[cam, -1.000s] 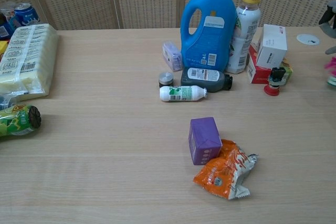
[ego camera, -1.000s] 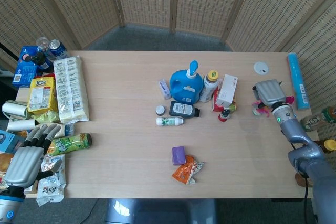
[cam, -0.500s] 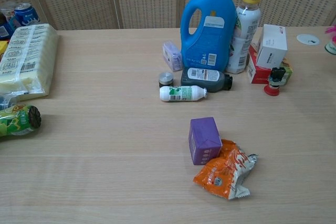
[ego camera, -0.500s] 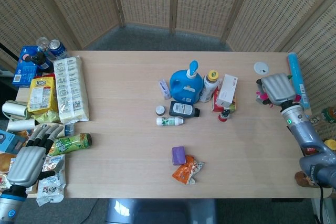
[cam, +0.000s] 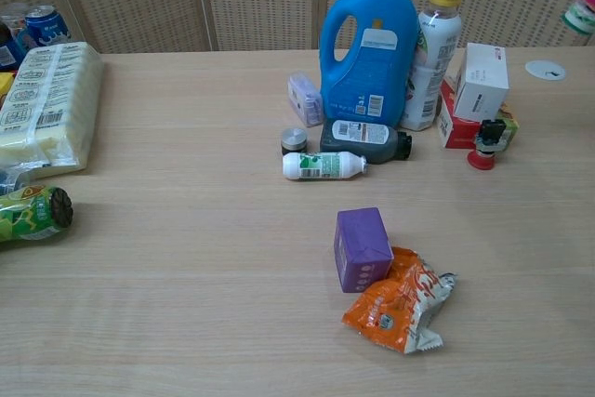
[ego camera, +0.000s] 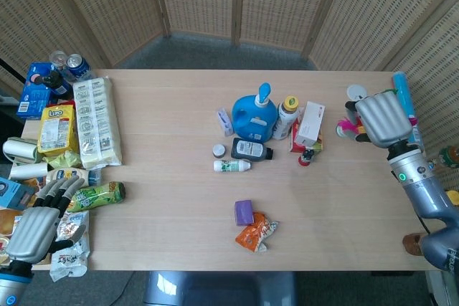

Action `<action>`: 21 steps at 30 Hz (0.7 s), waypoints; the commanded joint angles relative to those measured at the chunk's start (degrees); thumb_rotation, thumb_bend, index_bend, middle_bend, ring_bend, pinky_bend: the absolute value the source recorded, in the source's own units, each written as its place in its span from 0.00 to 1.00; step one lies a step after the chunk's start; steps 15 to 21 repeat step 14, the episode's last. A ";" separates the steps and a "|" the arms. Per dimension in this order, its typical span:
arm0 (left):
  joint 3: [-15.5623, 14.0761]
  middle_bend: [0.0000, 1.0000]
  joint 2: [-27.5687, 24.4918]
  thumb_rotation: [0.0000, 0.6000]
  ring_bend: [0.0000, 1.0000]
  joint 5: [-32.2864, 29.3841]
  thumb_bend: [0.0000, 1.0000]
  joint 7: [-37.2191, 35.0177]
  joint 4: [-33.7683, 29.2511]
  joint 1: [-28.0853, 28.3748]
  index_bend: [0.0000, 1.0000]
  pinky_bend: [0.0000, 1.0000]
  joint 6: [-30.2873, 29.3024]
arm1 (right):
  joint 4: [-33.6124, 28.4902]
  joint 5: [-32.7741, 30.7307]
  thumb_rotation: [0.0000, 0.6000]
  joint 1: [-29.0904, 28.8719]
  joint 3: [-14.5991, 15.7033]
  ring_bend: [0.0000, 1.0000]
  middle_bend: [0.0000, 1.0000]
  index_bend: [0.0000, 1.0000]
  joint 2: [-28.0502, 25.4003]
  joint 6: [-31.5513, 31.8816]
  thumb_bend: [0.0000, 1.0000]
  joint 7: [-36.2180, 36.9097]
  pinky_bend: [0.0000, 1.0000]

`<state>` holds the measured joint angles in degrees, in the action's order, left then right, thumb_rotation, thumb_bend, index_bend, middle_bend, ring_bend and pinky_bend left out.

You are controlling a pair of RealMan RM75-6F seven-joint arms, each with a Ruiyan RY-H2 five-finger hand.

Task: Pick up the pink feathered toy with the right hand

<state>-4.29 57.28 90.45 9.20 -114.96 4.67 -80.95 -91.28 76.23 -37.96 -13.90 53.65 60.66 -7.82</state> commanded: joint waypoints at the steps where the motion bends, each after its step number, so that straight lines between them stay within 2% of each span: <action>1: -0.44 0.00 -0.29 1.00 0.00 0.91 0.37 -0.82 0.48 -0.66 0.00 0.00 -0.93 | -6.07 -0.98 1.00 1.02 -1.67 0.83 1.00 0.70 -4.24 2.36 0.16 -3.72 0.81; 13: -0.93 0.00 -0.51 1.00 0.00 1.68 0.37 -3.74 2.53 -1.55 0.00 0.00 -1.69 | -13.05 -1.69 1.00 2.01 -2.59 0.83 1.00 0.70 -7.52 4.31 0.16 -7.88 0.81; 21: -0.87 0.00 -0.46 1.00 0.00 1.65 0.37 -3.84 2.66 -1.49 0.00 0.00 -1.59 | -13.35 -1.75 1.00 2.05 -2.62 0.83 1.00 0.70 -7.63 4.39 0.16 -8.11 0.81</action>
